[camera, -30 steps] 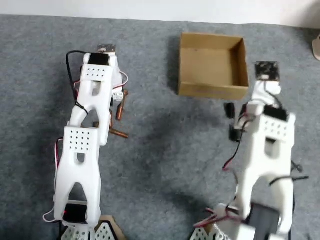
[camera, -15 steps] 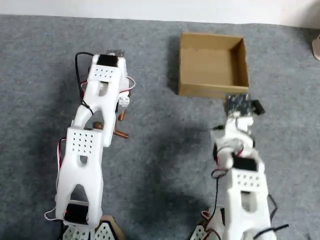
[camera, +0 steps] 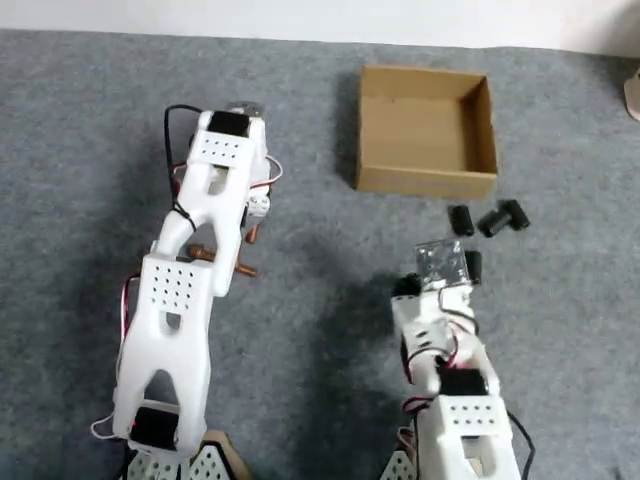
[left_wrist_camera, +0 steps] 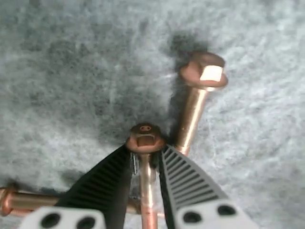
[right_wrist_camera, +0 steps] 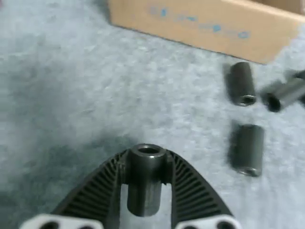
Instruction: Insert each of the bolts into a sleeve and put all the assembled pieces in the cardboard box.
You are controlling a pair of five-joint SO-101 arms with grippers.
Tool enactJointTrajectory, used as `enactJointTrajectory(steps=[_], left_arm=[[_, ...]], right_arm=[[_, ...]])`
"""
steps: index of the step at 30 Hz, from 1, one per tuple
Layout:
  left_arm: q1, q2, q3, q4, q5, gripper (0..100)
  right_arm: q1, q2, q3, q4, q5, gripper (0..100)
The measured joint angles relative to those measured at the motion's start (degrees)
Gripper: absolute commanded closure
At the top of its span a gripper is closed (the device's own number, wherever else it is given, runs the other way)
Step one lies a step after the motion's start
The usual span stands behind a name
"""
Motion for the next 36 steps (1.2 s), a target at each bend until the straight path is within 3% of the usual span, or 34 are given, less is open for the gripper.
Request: enactJointTrajectory(steps=[5, 12, 17, 22, 36], left_arm=[[1.76, 0.35, -0.09, -0.09, 0.00, 99], [4.66, -1.14, 0.00, -0.09, 0.44, 99], [5.45, -3.52, 0.18, -0.09, 10.81, 99], [7.38, -7.30, 0.70, -0.26, 15.38, 99], [8.70, -19.87, 0.79, 0.18, 20.75, 99]], right_arm=[[-5.71, -3.69, 0.44, -5.71, 0.00, 99.4], [-6.24, -5.63, 0.53, -12.04, 0.00, 99.4], [-6.24, -5.63, 0.70, -12.13, 0.00, 99.4], [-6.95, -5.63, 0.70, -12.13, 0.00, 99.4], [-12.48, -5.63, 0.70, -12.13, -0.35, 99.4]])
